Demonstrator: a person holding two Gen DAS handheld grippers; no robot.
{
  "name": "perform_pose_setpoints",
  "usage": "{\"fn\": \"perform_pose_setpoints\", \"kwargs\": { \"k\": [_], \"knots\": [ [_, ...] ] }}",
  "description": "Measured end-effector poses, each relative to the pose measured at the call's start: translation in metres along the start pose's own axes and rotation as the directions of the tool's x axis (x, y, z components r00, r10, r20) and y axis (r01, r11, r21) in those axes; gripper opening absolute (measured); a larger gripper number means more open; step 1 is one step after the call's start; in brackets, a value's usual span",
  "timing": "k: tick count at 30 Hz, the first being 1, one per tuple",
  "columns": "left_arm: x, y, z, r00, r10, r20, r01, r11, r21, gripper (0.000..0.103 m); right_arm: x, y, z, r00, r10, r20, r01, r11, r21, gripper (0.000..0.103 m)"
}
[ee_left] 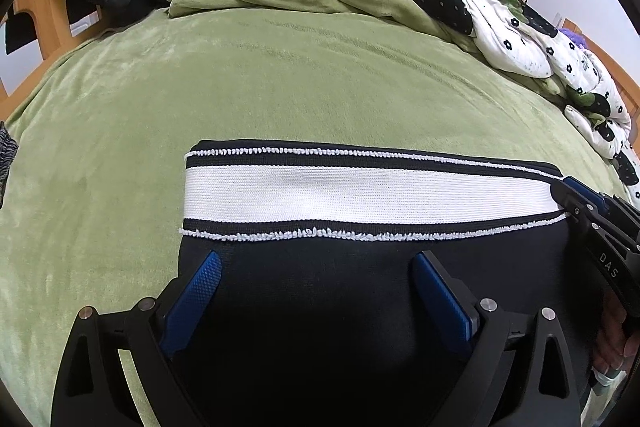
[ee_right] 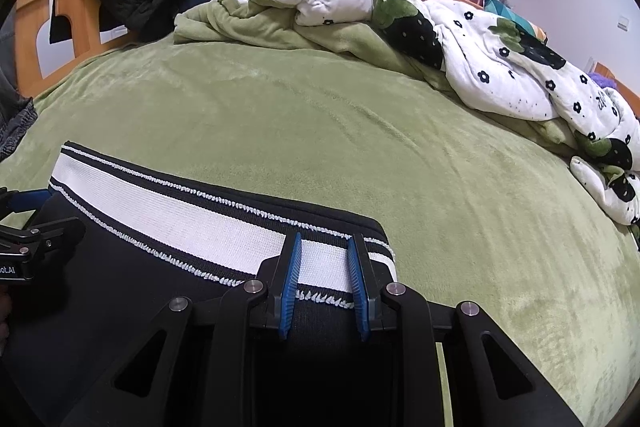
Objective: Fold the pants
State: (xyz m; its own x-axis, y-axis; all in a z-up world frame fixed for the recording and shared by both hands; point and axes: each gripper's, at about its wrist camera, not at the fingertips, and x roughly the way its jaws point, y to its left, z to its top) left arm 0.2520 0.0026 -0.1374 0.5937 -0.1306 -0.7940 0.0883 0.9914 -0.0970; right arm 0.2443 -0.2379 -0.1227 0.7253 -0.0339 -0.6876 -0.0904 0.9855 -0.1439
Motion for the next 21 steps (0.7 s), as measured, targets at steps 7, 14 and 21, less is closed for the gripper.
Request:
{"fn": "perform_pose_setpoints", "kwargs": {
  "k": [7, 14, 21],
  "knots": [
    [-0.001, 0.001, 0.002, 1.000, 0.002, 0.002, -0.002, 1.000, -0.003, 0.098, -0.002, 0.000, -0.002, 1.000, -0.005, 0.009, 0.005, 1.000, -0.008, 0.023],
    [-0.009, 0.007, 0.011, 0.998, 0.041, 0.044, -0.039, 0.999, -0.034, 0.095, -0.002, -0.002, -0.002, 1.000, 0.004, 0.009, -0.004, 1.000, 0.005, 0.023],
    [0.007, 0.009, 0.007, 0.999, 0.045, -0.015, -0.045, 0.998, -0.043, 0.101, -0.003, -0.001, -0.002, 1.000, -0.010, 0.008, 0.010, 1.000, -0.014, 0.023]
  ]
}}
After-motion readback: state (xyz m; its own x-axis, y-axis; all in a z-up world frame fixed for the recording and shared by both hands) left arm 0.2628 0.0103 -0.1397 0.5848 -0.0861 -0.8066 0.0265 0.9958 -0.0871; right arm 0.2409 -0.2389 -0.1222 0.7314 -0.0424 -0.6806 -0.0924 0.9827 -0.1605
